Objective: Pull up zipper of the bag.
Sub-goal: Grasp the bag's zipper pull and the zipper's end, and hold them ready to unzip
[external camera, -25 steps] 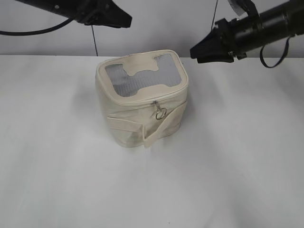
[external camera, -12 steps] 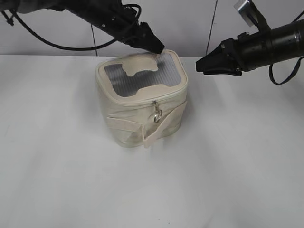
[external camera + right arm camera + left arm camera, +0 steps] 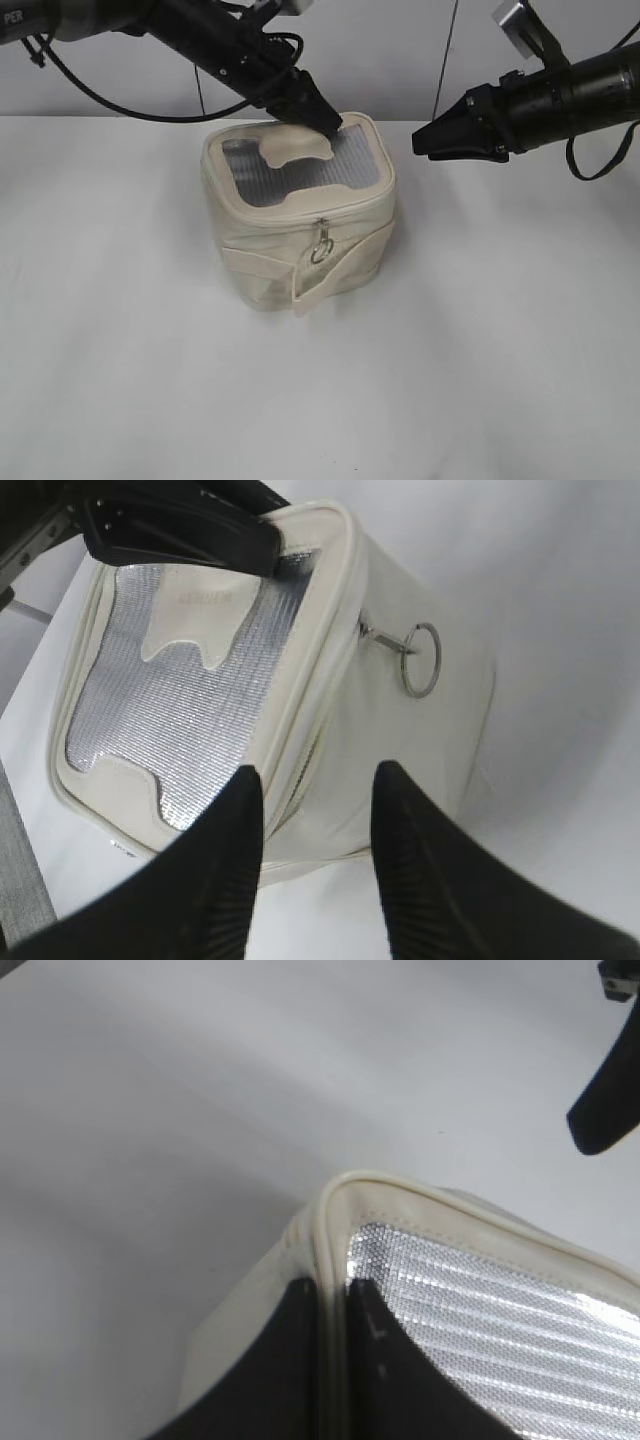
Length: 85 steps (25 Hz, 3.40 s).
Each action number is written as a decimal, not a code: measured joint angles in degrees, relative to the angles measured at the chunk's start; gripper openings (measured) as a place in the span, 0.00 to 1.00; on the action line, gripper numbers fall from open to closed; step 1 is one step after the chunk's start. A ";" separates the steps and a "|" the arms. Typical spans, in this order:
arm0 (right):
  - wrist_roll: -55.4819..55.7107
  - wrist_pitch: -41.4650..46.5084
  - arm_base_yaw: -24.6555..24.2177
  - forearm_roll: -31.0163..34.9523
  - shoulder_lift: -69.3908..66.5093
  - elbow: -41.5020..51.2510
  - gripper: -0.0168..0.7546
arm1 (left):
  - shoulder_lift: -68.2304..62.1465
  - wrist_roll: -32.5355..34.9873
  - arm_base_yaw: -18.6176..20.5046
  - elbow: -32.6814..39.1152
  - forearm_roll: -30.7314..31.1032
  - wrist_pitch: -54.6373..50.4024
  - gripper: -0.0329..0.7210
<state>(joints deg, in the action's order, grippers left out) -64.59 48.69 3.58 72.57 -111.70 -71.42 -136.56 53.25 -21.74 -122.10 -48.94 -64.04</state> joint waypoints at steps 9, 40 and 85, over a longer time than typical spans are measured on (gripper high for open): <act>-9.55 -10.73 -0.06 5.39 5.96 14.82 0.39 | -0.07 4.39 -2.59 -0.74 0.30 -2.66 0.10; -33.33 -22.04 8.98 21.40 5.64 20.95 0.44 | 1.93 1.37 -6.18 -0.74 6.37 -3.60 0.09; -17.18 -25.07 9.12 5.77 17.19 27.20 0.20 | 1.99 -4.59 -6.24 -0.74 7.95 -3.58 0.09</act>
<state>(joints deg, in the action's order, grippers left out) -81.77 23.62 12.70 78.34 -94.51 -44.22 -134.56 48.66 -27.98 -122.84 -40.99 -67.62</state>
